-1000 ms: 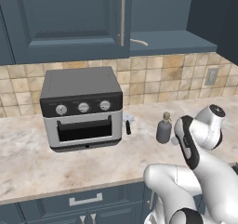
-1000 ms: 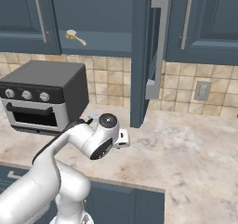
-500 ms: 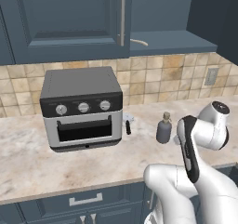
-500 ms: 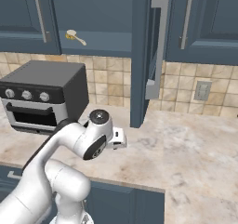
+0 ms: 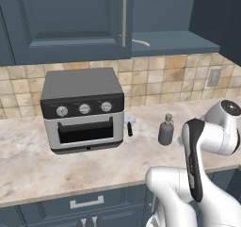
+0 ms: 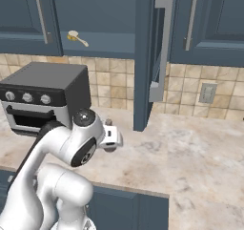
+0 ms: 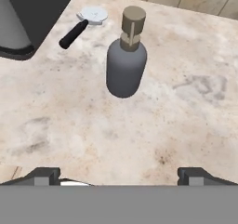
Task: Pick the dish brush and soap dispenser from the cabinet and place them on the counter.
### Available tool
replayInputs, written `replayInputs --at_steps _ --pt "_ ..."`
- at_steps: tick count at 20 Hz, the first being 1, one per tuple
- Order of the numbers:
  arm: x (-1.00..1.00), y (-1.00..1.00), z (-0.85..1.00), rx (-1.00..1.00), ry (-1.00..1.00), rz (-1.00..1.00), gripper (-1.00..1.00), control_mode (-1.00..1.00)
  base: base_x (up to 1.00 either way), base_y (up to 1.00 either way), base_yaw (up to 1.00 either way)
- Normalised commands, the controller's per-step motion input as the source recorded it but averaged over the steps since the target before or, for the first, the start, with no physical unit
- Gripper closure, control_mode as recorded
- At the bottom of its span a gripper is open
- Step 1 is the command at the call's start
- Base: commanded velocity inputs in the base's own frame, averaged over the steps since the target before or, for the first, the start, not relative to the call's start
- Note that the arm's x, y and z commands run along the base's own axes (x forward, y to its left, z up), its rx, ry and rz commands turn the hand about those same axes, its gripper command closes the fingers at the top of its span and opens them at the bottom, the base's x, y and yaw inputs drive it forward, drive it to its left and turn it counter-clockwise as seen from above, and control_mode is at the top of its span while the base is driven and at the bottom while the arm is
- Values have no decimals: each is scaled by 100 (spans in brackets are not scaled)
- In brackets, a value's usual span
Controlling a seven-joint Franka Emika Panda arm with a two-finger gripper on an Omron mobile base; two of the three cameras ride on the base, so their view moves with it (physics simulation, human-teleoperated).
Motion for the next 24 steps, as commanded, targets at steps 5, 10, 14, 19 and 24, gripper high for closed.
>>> replayInputs --at_steps 5,10,14,19,24 --pt "-17 14 63 -6 -5 -1 -100 -100 0 0 0" --pt "-19 12 66 -5 -7 0 -100 -100 0 0 0" --pt "-34 1 48 -1 -22 0 -100 -100 0 0 0" --pt "-3 -5 6 4 -3 0 -100 -100 0 0 0" --pt "3 11 13 -4 -1 5 -100 -100 0 0 0"
